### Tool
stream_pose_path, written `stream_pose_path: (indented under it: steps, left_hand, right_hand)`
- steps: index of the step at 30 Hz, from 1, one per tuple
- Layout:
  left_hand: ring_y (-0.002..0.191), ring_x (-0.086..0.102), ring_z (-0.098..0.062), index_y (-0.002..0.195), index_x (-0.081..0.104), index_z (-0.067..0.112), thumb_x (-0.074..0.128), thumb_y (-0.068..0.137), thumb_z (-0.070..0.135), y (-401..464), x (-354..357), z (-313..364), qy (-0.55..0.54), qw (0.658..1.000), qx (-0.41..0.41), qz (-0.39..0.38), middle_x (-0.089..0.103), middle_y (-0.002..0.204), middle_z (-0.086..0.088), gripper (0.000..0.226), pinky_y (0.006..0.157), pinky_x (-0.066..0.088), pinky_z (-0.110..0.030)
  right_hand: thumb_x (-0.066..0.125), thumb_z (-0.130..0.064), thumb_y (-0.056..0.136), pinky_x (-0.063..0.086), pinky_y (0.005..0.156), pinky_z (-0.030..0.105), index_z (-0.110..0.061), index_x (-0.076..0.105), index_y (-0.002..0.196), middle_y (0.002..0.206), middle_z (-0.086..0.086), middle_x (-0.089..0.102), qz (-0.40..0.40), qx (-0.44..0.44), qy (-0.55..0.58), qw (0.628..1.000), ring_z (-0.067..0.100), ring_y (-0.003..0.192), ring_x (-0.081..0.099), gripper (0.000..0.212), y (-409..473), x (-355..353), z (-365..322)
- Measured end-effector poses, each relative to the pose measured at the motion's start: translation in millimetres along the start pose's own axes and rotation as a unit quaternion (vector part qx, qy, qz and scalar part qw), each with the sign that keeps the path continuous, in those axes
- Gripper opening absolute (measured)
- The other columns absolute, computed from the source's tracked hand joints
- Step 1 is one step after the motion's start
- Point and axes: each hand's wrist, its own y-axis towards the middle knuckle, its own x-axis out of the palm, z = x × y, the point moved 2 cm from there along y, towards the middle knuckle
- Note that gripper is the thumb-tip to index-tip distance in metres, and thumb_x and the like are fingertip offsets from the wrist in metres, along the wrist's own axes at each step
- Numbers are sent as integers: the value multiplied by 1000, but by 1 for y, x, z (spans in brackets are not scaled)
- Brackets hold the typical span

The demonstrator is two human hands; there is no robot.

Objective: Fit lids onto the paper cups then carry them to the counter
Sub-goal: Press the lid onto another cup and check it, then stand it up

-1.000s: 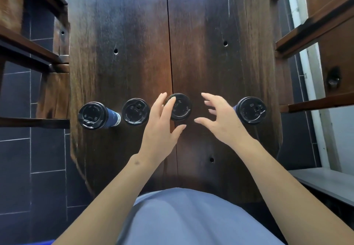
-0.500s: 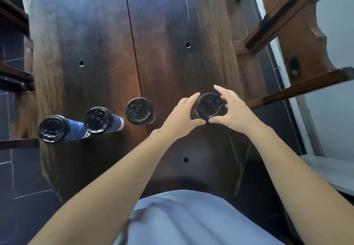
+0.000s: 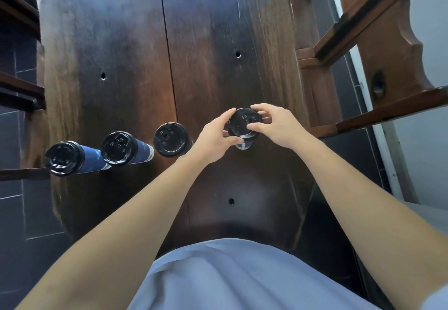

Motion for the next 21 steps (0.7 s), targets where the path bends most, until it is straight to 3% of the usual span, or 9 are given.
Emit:
stream_pose_path:
  steps: [3,7,10,13,18,21]
  left_hand:
    - [126,62,-21,160,35,23,77,93,9,-5,-9,-6,-3,1000,-2,18,52,155,0,81,104,42,-24]
    - [120,64,-18,157,39,22,81,89,10,-11,-16,-17,7,998,10,60,54,150,-2,81,108,47,-27]
    - [127,62,-23,155,43,21,82,87,9,-14,-16,-25,1,996,8,87,55,148,-4,79,114,48,-41]
    - [129,61,-24,153,45,23,83,87,10,-18,-16,-31,-3,995,5,98,57,145,-4,77,114,49,-47]
    - [131,59,-20,151,45,23,82,89,13,-21,-16,-37,4,994,7,105,58,144,-1,73,115,48,-45]
    - [134,57,-20,154,41,22,80,91,15,-21,-16,-39,7,995,1,102,55,148,-2,75,117,47,-43]
  right_hand:
    - [74,-26,94,46,94,26,-22,57,142,135,0,66,-2,-7,5,1000,14,117,63,51,7,8,-7]
    - [74,-22,94,47,106,34,-22,57,143,135,2,67,-5,-15,30,999,17,118,64,52,11,20,-19]
    - [73,-21,94,46,106,34,-22,56,143,136,3,66,-6,-18,32,999,20,122,64,51,14,28,-25]
    - [72,-23,95,48,106,36,-22,57,142,135,2,66,-11,-21,27,999,19,122,63,49,16,35,-28]
    - [63,-31,101,48,86,22,-20,64,129,116,-6,68,9,-25,23,999,11,104,62,31,27,43,-33]
    - [49,-36,106,47,72,20,-16,67,115,106,-1,70,46,-2,17,999,14,96,64,28,43,51,-38]
